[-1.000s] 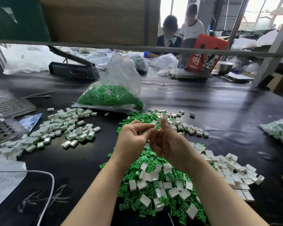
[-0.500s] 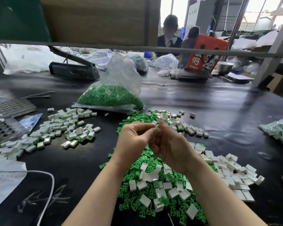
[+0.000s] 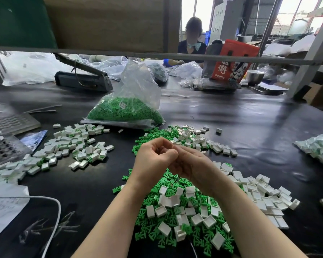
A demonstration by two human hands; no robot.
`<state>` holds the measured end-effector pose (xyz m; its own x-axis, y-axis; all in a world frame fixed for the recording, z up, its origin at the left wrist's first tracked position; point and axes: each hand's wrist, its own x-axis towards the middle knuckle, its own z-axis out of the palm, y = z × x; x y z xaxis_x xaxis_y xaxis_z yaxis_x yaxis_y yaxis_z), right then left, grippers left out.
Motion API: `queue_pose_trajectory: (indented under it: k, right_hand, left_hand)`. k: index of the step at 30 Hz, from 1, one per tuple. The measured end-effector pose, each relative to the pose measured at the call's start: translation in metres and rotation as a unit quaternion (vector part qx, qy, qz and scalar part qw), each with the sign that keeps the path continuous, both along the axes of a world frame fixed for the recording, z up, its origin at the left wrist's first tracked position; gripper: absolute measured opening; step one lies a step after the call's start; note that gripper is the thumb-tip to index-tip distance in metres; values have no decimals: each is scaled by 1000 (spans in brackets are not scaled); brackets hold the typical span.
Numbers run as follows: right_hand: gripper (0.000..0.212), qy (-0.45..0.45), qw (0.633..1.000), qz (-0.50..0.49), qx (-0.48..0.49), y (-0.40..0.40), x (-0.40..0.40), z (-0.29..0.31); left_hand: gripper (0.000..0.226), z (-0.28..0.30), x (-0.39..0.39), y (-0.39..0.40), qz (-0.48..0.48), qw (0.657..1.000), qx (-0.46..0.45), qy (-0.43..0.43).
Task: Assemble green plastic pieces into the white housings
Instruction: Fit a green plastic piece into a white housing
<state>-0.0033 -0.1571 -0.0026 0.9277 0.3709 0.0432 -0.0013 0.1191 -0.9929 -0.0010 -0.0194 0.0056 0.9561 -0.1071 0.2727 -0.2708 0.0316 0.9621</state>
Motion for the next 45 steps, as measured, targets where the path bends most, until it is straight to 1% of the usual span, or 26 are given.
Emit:
queue_pose_trajectory:
  k: [3, 5, 8, 12, 14, 18, 20, 27, 28, 31, 32, 40, 43, 45]
  right_hand:
    - [61, -4, 1000, -3, -17, 2, 0, -1]
    - [65, -4, 1000, -1, -7, 3, -1, -2]
    - [60, -3, 1000, 1, 18, 3, 0, -3]
    - [42, -5, 999, 5, 35, 3, 0, -2]
    - [42, 1, 999, 6, 47, 3, 0, -1]
    - [30, 9, 998, 3, 62, 3, -1, -1]
    - [28, 13, 998, 1, 66, 3, -1, -1]
    - [29, 3, 999, 4, 52, 1, 0, 0]
    - [32, 2, 999, 3, 50, 2, 0, -1]
    - [53, 6, 999, -6, 44, 5, 1, -2]
    - [55, 9, 999, -6, 44, 6, 1, -2]
    - [50, 37, 997, 7, 72, 4, 3, 0]
    - [53, 22, 999, -28, 15, 1, 4, 1]
    - [51, 3, 997, -74, -35, -6, 4, 3]
  left_hand:
    - [10, 0, -1, -3, -5, 1000, -24, 5]
    - [13, 0, -2, -4, -6, 999, -34, 7]
    - [18, 0, -2, -6, -7, 999, -45, 7]
    - [16, 0, -3, -6, -12, 999, -52, 6]
    - [16, 0, -3, -5, -13, 999, -50, 3]
    - [15, 0, -2, -4, -11, 999, -34, -1]
    - [15, -1, -2, -3, -11, 1000, -27, 0]
    - [17, -2, -1, -1, -18, 1000, -7, -3]
    - [16, -2, -1, -1, -17, 1000, -6, -4]
    - [8, -1, 0, -1, -18, 1000, -24, 0]
    - [8, -1, 1, 0, -17, 999, -28, 5]
    - [9, -2, 2, 6, -28, 998, -31, 40]
    - [5, 0, 3, 9, -19, 998, -42, 53]
    - [7, 0, 6, 14, 11, 991, -90, 102]
